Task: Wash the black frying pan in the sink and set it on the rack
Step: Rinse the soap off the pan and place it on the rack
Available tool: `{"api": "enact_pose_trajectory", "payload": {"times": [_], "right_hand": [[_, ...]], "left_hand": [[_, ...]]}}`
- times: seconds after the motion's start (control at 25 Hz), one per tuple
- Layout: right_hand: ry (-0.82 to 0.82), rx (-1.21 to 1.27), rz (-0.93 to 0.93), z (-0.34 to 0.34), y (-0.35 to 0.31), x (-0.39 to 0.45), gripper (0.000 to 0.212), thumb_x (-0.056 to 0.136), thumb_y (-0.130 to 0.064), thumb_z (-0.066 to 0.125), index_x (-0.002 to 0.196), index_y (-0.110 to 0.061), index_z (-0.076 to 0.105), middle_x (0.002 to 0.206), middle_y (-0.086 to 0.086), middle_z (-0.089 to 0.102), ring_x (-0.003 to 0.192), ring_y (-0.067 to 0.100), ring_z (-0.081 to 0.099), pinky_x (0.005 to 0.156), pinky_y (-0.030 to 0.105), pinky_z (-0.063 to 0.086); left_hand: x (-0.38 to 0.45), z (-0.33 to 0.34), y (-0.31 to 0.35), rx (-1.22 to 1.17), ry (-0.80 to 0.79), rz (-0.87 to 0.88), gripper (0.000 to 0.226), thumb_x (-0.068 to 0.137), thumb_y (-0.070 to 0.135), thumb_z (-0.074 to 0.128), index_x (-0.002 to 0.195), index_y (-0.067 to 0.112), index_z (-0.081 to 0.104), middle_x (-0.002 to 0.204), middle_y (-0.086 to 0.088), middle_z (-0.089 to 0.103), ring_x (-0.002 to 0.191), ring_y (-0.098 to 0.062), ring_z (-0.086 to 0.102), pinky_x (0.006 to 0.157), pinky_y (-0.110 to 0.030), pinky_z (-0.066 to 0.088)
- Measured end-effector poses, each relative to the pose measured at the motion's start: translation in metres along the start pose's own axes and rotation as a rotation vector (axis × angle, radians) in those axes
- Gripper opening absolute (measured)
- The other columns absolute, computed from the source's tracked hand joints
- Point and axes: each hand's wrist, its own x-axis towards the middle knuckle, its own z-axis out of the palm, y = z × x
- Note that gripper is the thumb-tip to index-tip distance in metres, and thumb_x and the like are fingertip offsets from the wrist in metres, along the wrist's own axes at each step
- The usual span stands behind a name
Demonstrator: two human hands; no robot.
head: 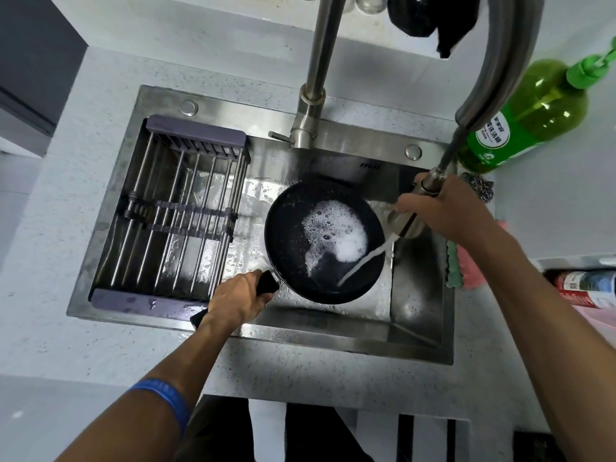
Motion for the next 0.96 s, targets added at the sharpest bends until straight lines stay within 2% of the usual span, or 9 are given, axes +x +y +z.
{"api": "enact_pose_trajectory", "payload": {"times": [0.08,0.24,0.4,0.48,0.56,0.64,0.72,0.88,0.96], "right_hand": [[-0.009,0.063,0.017,0.006,-0.001,0.0,0.033,0.08,-0.026,0.075,0.061,-0.008,0.056,0.069,0.004,0.058,0.07,0.022,0.055,0.069,0.032,0.041],[-0.107,0.339,-0.076,0.039,-0.014,0.002,0.041,0.073,-0.031,0.073,0.057,-0.005,0.046,0.054,0.003,0.047,0.056,0.022,0.049,0.063,0.038,0.04],[0.064,0.18,-0.037,0.031,-0.004,0.005,0.036,0.075,-0.033,0.073,0.057,-0.012,0.051,0.05,-0.01,0.054,0.056,0.018,0.056,0.063,0.03,0.045],[0.02,0.242,-0.057,0.04,-0.011,-0.001,0.035,0.075,-0.033,0.072,0.055,-0.014,0.05,0.049,-0.011,0.052,0.054,0.016,0.053,0.061,0.032,0.043],[-0.021,0.343,-0.053,0.057,-0.022,0.0,0.038,0.076,-0.031,0.073,0.058,-0.01,0.047,0.051,-0.004,0.051,0.054,0.017,0.052,0.061,0.038,0.045],[0.004,0.373,-0.038,0.06,-0.029,0.008,0.044,0.075,-0.036,0.072,0.069,-0.001,0.047,0.061,0.013,0.058,0.059,0.032,0.055,0.063,0.047,0.05],[0.038,0.363,-0.032,0.053,-0.027,0.015,0.048,0.076,-0.039,0.07,0.078,0.003,0.048,0.072,0.021,0.062,0.061,0.033,0.056,0.062,0.048,0.051],[-0.023,0.431,-0.018,0.062,-0.038,0.014,0.044,0.077,-0.036,0.071,0.08,0.001,0.048,0.07,0.018,0.063,0.057,0.023,0.053,0.055,0.041,0.047],[0.005,0.451,-0.03,0.066,-0.046,0.02,0.037,0.08,-0.034,0.071,0.081,-0.002,0.053,0.073,0.014,0.068,0.058,0.024,0.058,0.055,0.044,0.05]], "left_hand": [[0.0,0.0,-0.001,0.0,-0.005,-0.005,0.034,0.09,0.044,0.062,0.113,0.022,0.052,0.084,0.003,0.058,0.074,-0.017,0.055,0.068,-0.027,0.043],[0.0,0.001,-0.002,-0.008,-0.002,0.002,0.034,0.089,0.046,0.062,0.113,0.023,0.053,0.09,0.001,0.066,0.076,-0.018,0.058,0.072,-0.03,0.049],[0.003,0.003,-0.004,-0.001,-0.003,-0.001,0.033,0.089,0.046,0.062,0.112,0.025,0.053,0.088,0.002,0.066,0.075,-0.017,0.059,0.07,-0.029,0.048],[0.003,0.004,-0.005,0.016,-0.006,0.0,0.034,0.089,0.047,0.062,0.113,0.024,0.053,0.089,0.001,0.066,0.075,-0.017,0.059,0.069,-0.029,0.047],[0.004,0.004,-0.004,0.021,-0.013,-0.001,0.034,0.089,0.048,0.061,0.112,0.024,0.052,0.089,0.001,0.066,0.074,-0.016,0.058,0.067,-0.028,0.046],[0.004,0.004,-0.004,0.019,-0.005,0.005,0.034,0.089,0.047,0.062,0.111,0.024,0.052,0.086,0.003,0.065,0.072,-0.015,0.057,0.066,-0.027,0.043],[0.005,0.005,-0.005,0.036,0.002,0.006,0.034,0.089,0.046,0.061,0.111,0.023,0.052,0.081,0.005,0.06,0.069,-0.015,0.055,0.065,-0.026,0.042],[0.006,0.007,-0.006,0.046,-0.014,-0.018,0.038,0.088,0.051,0.059,0.111,0.022,0.052,0.08,0.006,0.058,0.068,-0.014,0.054,0.062,-0.026,0.04],[0.005,0.006,-0.005,0.049,-0.014,-0.02,0.039,0.089,0.052,0.057,0.113,0.021,0.051,0.086,0.002,0.063,0.073,-0.017,0.059,0.065,-0.028,0.043]]}}
